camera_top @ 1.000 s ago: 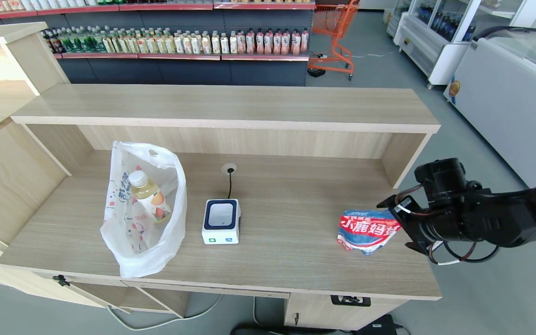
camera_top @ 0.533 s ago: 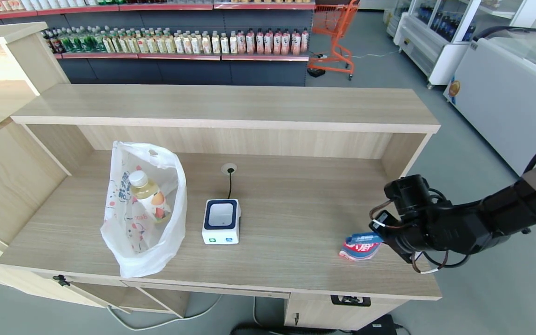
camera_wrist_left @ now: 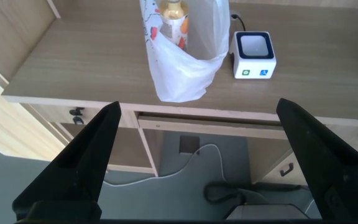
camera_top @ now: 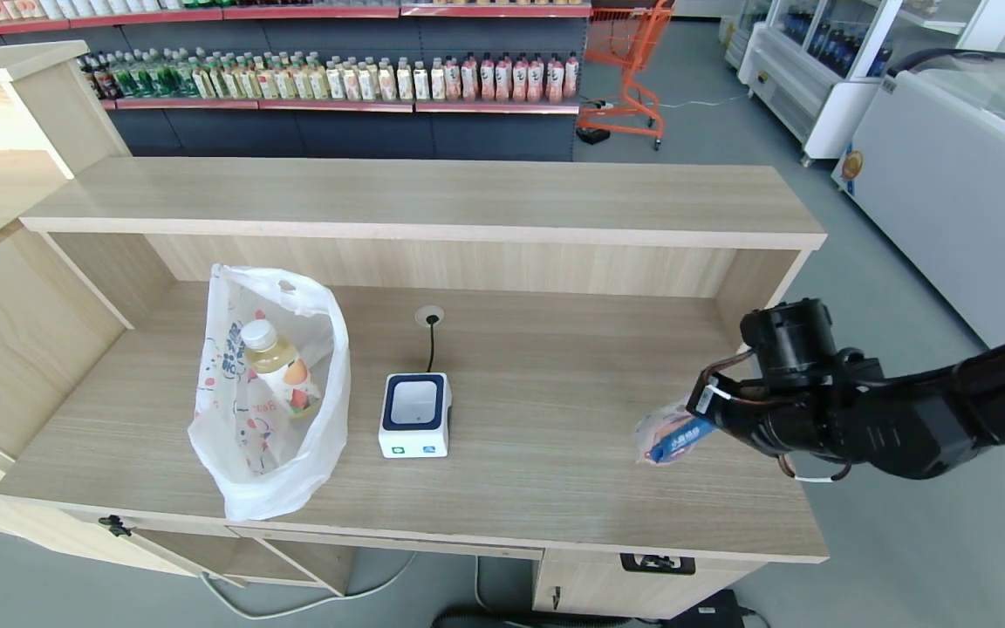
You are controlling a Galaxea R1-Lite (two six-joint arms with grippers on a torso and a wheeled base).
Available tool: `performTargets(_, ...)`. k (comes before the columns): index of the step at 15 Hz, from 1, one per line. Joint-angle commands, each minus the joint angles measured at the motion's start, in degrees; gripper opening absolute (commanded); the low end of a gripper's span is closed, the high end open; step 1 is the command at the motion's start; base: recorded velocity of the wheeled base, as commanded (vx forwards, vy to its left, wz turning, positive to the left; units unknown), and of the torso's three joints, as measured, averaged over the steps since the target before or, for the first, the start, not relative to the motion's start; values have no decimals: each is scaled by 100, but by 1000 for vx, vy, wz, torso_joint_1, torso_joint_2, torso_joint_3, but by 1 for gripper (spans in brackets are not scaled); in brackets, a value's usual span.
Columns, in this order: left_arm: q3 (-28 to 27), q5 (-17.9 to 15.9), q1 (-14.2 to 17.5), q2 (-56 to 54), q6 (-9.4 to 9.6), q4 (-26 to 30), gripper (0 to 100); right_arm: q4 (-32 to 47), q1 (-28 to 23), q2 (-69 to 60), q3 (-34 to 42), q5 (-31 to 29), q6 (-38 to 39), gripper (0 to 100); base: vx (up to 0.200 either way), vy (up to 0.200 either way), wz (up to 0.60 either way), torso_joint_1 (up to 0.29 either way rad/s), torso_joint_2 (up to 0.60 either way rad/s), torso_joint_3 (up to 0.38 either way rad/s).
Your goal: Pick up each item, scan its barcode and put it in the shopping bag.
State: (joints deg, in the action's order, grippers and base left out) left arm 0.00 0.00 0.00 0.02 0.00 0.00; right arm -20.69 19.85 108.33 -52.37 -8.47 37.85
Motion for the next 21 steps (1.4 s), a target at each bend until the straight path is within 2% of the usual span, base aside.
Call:
performTargets(1, 0, 0, 0, -2, 0, 0, 100, -805, -60, -1912, 799, 1963, -1359, 0, 0, 0, 0, 0, 0, 0)
performTargets(3, 0, 0, 0, -2, 0, 0, 100, -1482, -403, -2492, 1282, 4064, -2607, 0, 0, 0, 0, 0, 0, 0)
performTargets(5, 0, 0, 0, -2, 0, 0, 100, -2106, -693, -2571, 1616, 5743, -3530, 0, 0, 0, 0, 0, 0, 0)
performTargets(7, 0, 0, 0, -2, 0, 0, 100, -2660, -719, -2448, 1669, 6877, -4172, 0, 0, 0, 0, 0, 0, 0)
performTargets(8, 0, 0, 0, -2, 0, 0, 100, -2783, -719, -2404, 1660, 7158, -4286, 0, 0, 0, 0, 0, 0, 0)
performTargets(9, 0, 0, 0, -2, 0, 0, 100, -3003, -710, -2360, 1669, 7703, -4400, 0, 0, 0, 0, 0, 0, 0)
performTargets(10, 0, 0, 0, -2, 0, 0, 100, -3038, -675, -2369, 1651, 7887, -4392, 0, 0, 0, 0, 0, 0, 0)
performTargets(15, 0, 0, 0, -2, 0, 0, 100, -2633, -534, -2580, 1844, 7887, -3961, 0, 0, 0, 0, 0, 0, 0)
performTargets(21, 0, 0, 0, -2, 0, 0, 100, -1588, -543, -2738, 1853, 7878, -3706, 0, 0, 0, 0, 0, 0, 0)
